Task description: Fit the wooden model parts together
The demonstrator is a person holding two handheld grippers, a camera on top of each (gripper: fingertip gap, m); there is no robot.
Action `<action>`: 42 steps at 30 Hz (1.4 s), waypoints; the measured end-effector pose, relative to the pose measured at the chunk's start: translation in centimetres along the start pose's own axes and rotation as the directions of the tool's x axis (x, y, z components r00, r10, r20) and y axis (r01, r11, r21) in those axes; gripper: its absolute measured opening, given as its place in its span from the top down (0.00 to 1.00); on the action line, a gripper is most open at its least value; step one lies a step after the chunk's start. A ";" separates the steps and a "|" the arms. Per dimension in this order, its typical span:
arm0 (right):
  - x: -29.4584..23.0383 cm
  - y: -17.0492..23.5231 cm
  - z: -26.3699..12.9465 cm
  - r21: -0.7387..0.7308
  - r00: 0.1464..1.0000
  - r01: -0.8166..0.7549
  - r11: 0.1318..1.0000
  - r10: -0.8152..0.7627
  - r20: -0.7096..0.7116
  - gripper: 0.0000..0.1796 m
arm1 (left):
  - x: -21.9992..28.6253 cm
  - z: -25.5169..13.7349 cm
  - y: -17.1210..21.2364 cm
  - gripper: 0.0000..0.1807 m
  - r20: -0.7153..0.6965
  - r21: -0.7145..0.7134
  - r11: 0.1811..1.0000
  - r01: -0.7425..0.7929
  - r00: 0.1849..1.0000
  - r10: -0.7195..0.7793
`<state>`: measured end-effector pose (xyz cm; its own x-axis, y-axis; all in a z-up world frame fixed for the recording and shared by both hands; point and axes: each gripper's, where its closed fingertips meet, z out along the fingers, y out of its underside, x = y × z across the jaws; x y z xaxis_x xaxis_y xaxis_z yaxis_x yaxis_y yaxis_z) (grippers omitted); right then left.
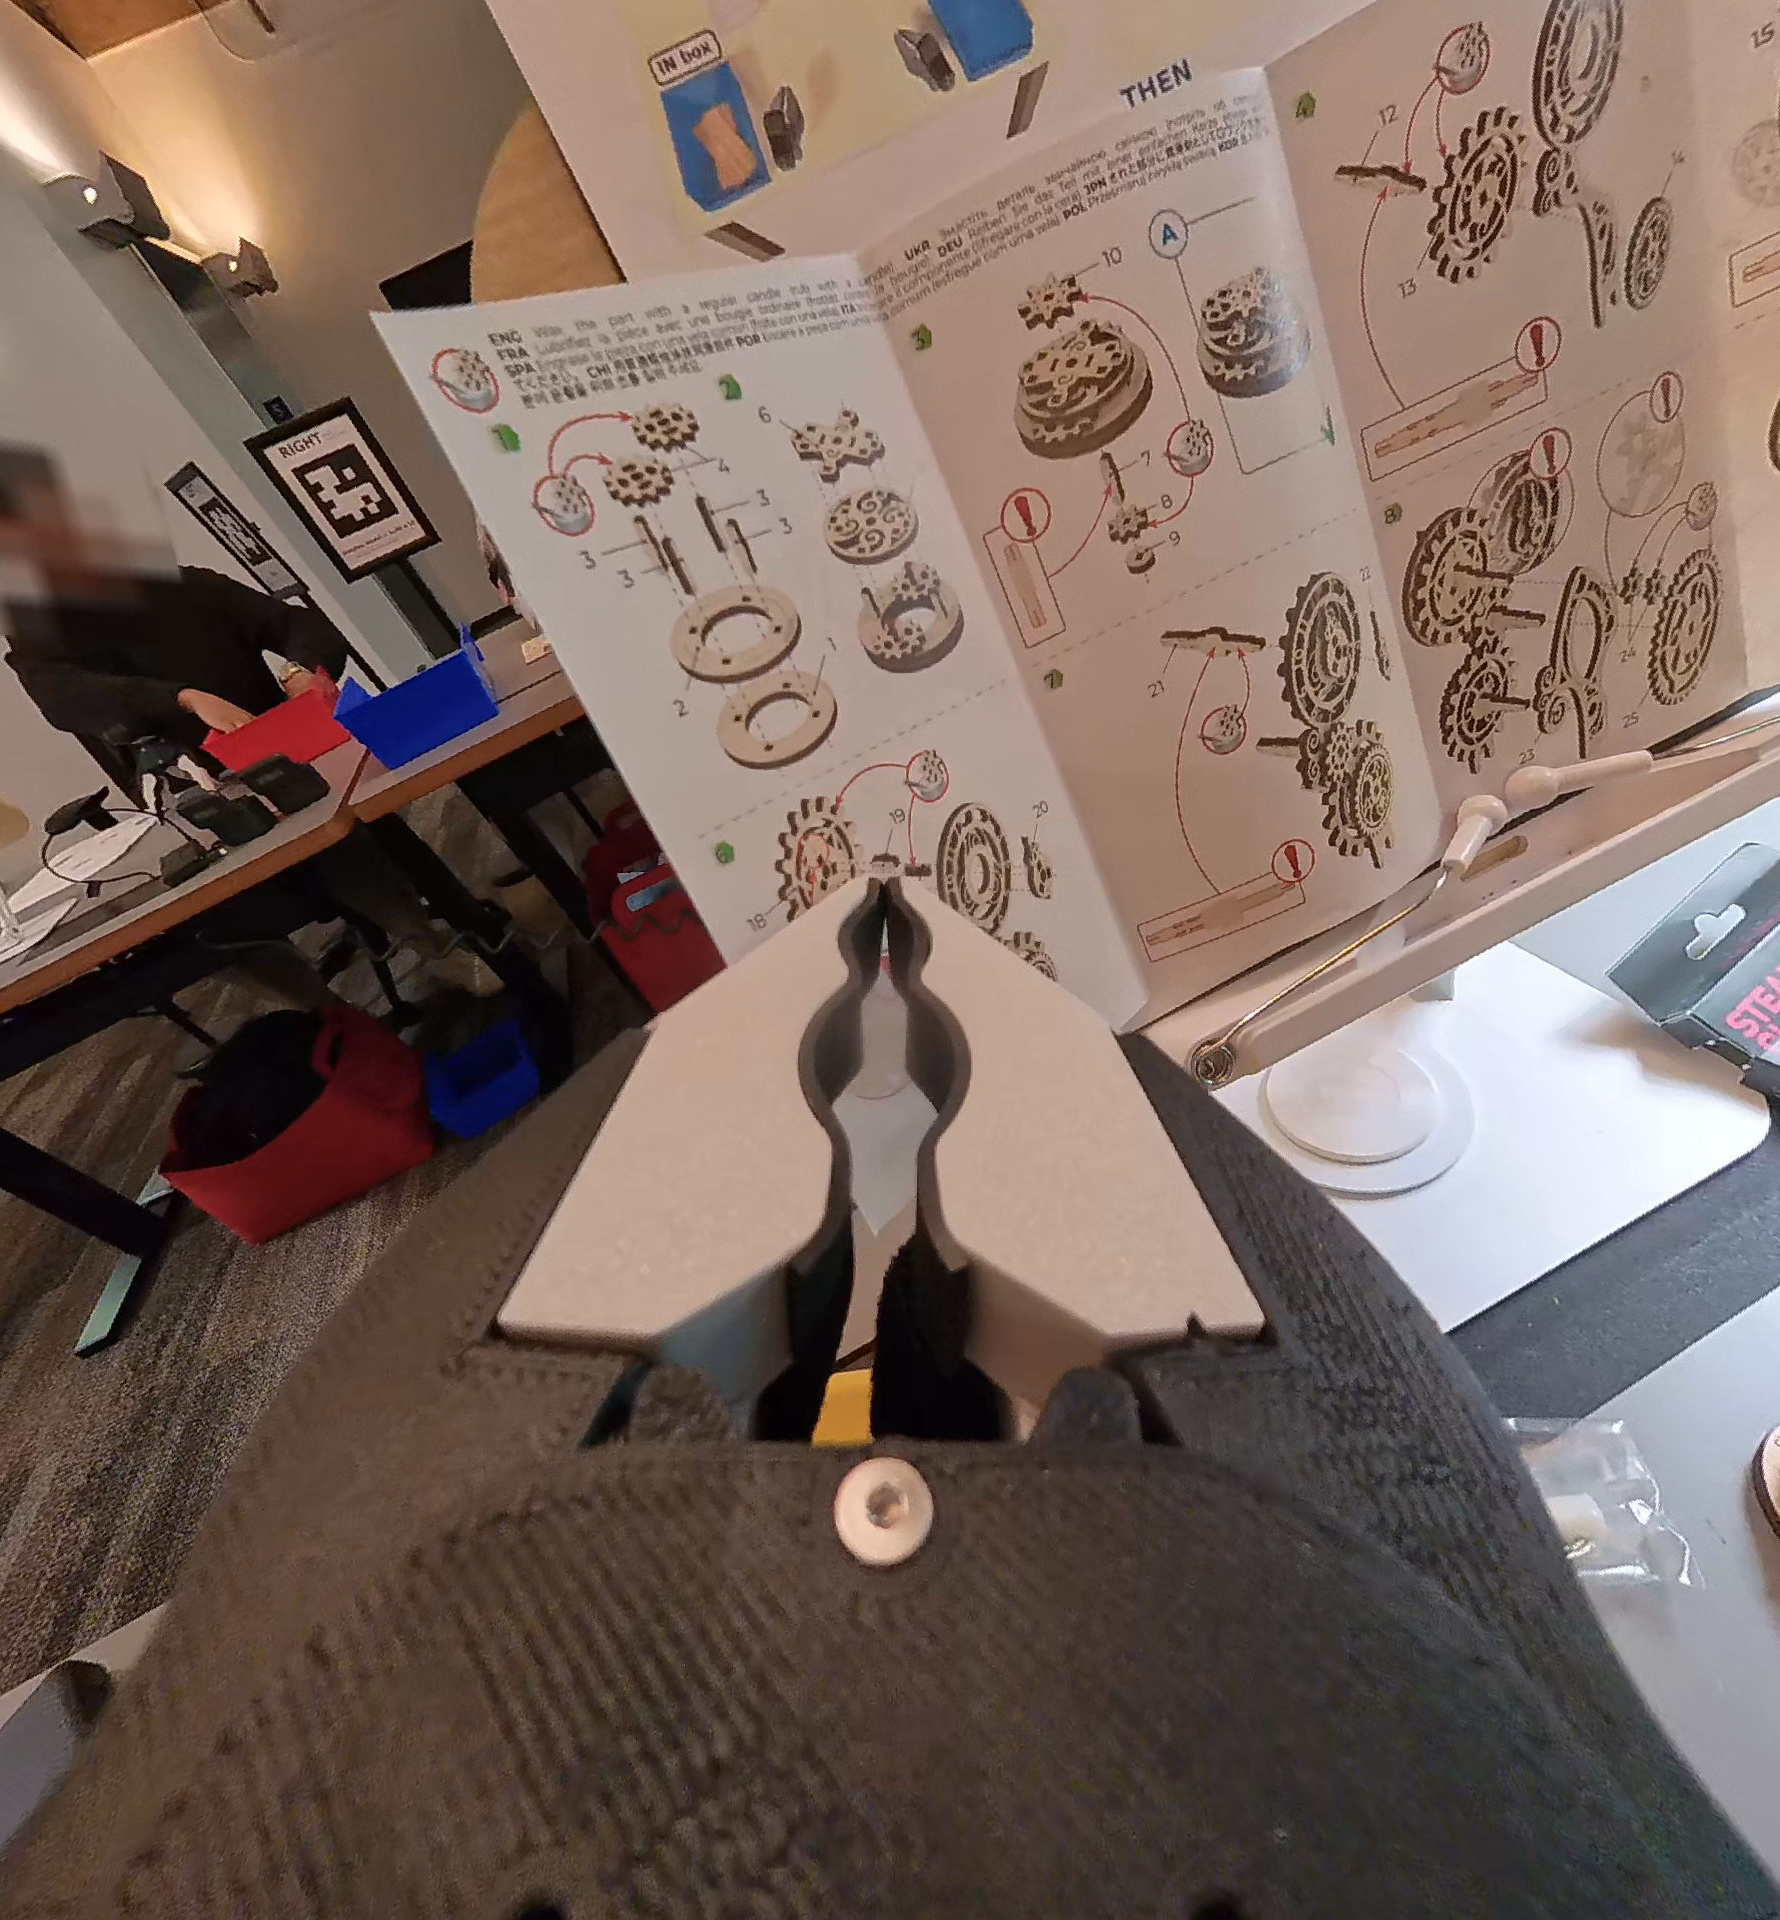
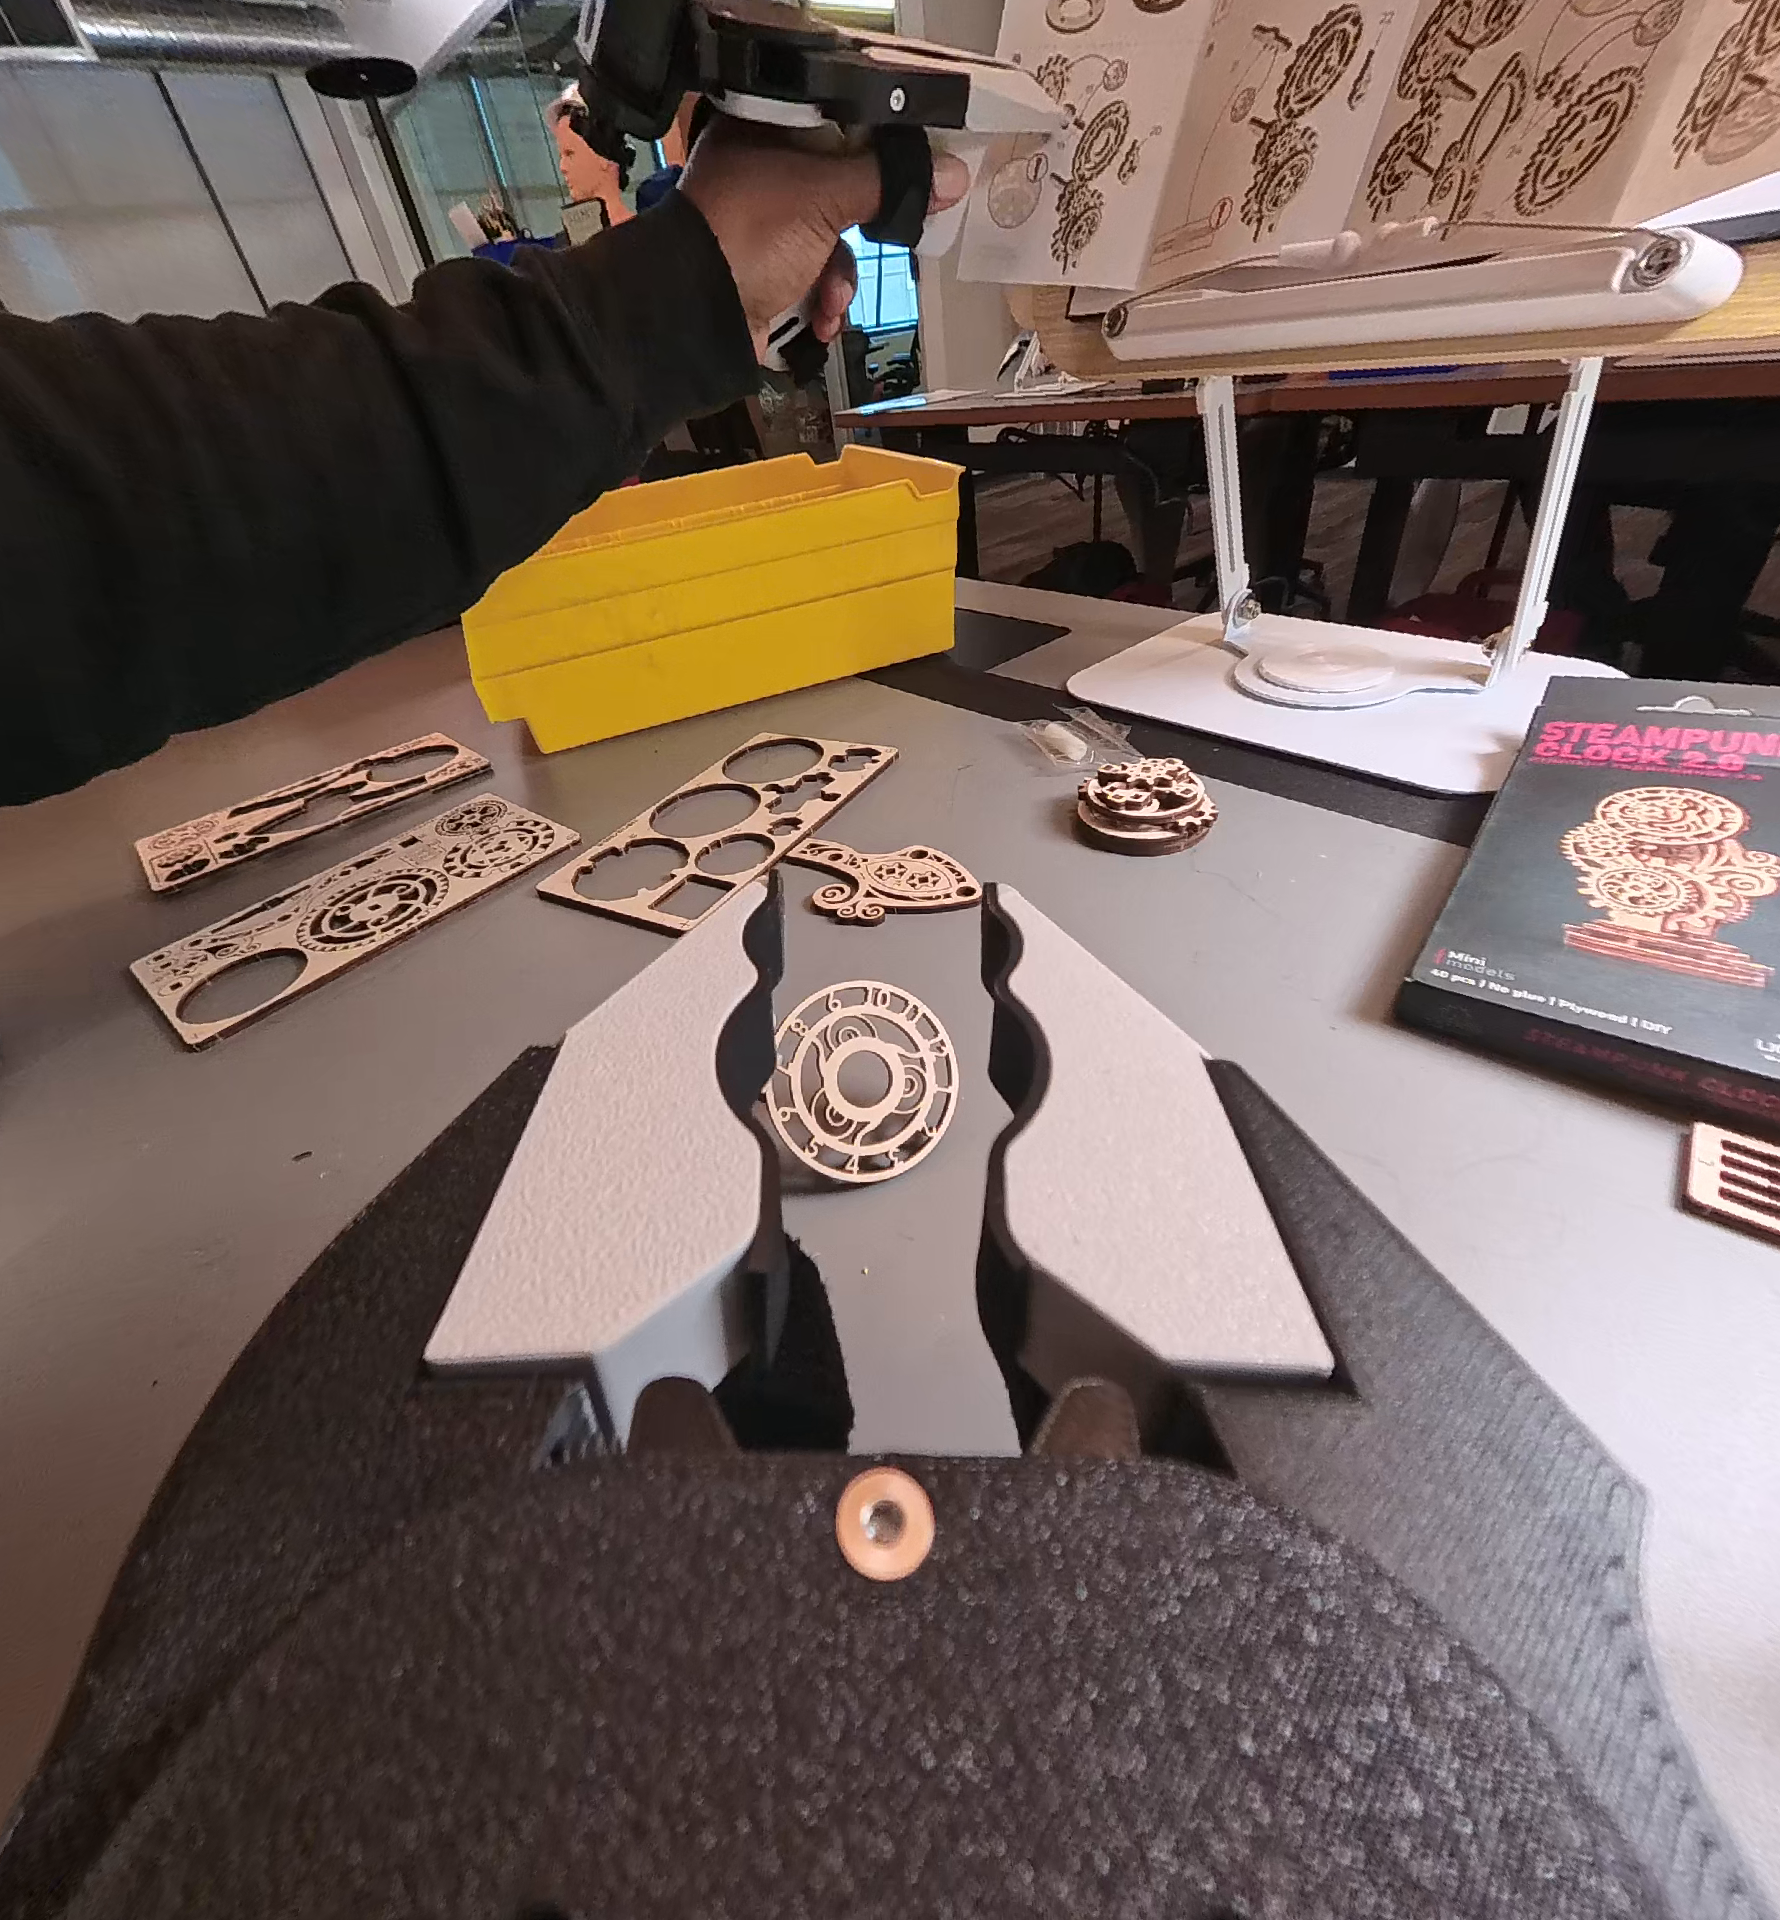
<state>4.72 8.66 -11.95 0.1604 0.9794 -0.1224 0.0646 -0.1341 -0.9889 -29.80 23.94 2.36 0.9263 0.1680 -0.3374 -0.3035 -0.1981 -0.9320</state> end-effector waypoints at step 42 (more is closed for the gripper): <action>0.0 0.1 0.0 -0.003 1.000 -0.001 1.000 0.001 0.002 0.80 | 2.2 -6.2 2.0 0.98 -0.069 0.062 0.998 -0.013 0.997 0.018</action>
<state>4.75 8.67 -12.00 0.1589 0.9795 -0.1238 0.0670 -0.1358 -0.9885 -27.00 17.91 0.58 0.9340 0.0971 -0.3438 -0.3291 -0.1404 -0.9338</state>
